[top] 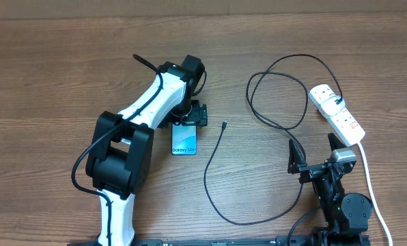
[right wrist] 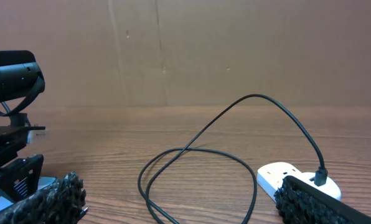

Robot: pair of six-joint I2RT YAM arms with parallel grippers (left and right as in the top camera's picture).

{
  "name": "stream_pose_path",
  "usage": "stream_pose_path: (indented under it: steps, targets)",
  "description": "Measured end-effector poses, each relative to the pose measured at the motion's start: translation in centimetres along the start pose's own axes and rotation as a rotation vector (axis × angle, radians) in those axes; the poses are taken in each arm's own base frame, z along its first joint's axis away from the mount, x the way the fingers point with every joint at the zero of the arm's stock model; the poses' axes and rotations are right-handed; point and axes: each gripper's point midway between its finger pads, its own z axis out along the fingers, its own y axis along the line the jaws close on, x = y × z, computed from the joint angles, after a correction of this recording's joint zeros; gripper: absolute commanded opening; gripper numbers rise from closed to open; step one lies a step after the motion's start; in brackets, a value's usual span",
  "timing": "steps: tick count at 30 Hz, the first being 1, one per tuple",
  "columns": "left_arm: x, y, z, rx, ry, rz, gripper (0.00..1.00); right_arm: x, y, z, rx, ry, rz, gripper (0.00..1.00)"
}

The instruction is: Plug charger to phone and switch on socket

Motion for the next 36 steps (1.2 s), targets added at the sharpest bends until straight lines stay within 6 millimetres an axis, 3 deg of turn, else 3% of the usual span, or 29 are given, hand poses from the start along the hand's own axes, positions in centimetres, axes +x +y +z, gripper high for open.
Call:
stream_pose_path:
  steps: [5,10,21,36]
  targets:
    - [-0.3,0.0,0.2,-0.003,-0.016,0.000,1.00,0.0,0.0,0.0,0.000,0.000,0.000,1.00]
    - [0.3,0.1,1.9,0.011,-0.010,0.000,1.00,0.0,0.0,0.0,0.000,0.000,-0.001,1.00]
    - [0.2,0.1,2.3,0.039,-0.076,0.002,0.99,0.0,0.0,0.0,0.000,-0.001,-0.001,1.00]
    - [0.5,0.2,2.3,0.039,-0.076,-0.001,0.81,0.0,0.0,0.0,0.000,0.000,0.000,1.00]
